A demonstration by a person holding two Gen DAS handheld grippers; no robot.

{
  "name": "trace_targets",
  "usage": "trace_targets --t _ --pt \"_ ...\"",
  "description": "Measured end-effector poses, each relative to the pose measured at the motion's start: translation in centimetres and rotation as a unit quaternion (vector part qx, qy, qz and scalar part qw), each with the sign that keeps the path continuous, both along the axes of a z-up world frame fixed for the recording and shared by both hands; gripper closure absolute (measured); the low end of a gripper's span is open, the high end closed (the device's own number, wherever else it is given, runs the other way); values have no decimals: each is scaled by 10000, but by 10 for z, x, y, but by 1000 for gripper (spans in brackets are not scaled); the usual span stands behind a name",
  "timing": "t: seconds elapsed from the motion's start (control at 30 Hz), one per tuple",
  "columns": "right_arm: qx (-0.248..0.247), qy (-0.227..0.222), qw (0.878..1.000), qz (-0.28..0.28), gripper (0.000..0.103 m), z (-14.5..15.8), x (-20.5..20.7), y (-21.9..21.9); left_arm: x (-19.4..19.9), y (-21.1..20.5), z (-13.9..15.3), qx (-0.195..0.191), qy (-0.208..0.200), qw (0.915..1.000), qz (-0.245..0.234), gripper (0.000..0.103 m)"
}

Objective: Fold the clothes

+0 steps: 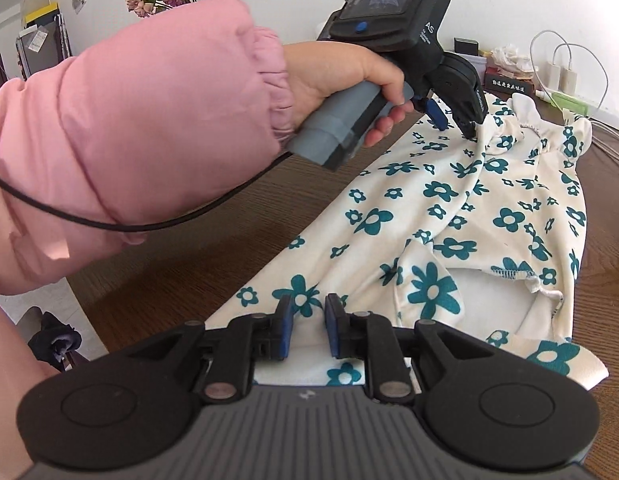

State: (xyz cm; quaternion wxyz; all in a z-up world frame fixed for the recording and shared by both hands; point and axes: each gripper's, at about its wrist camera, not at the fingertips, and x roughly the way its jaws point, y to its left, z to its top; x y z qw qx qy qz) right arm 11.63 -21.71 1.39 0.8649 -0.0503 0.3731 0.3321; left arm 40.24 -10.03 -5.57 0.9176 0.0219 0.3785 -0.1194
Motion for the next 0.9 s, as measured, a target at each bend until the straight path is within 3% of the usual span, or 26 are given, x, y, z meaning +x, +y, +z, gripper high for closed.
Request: trace_targets --t 0.17,0.53,0.6,0.67,0.73,0.8,0.83,0.9 --pt "82 70 9999 25 85 0 2 -3 42 7 0 -77 -102 9991 393 77" --pt "199 125 9997 0 85 -1 5 -5 87 -7 -4 369 -289 9970 616 76" --pt "207 129 9997 9 85 0 5 -5 83 -8 -1 410 -305 9973 531 69" --pt "268 139 9995 8 83 2 6 -7 73 -2 12 232 -426 9973 548 44" --pt "514 137 9985 -86 67 7 8 -13 57 6 32 20 -701 9959 568 26" --pt "908 -105 9954 -277 44 20 5 -24 35 16 57 -168 -1078 9926 537 12" --pt "1119 -267 9928 -343 40 28 2 -30 23 21 70 -233 -1249 9906 499 9" --pt "1384 -586 9874 -491 15 44 -6 -42 -2 29 91 -255 -1425 9886 407 3"
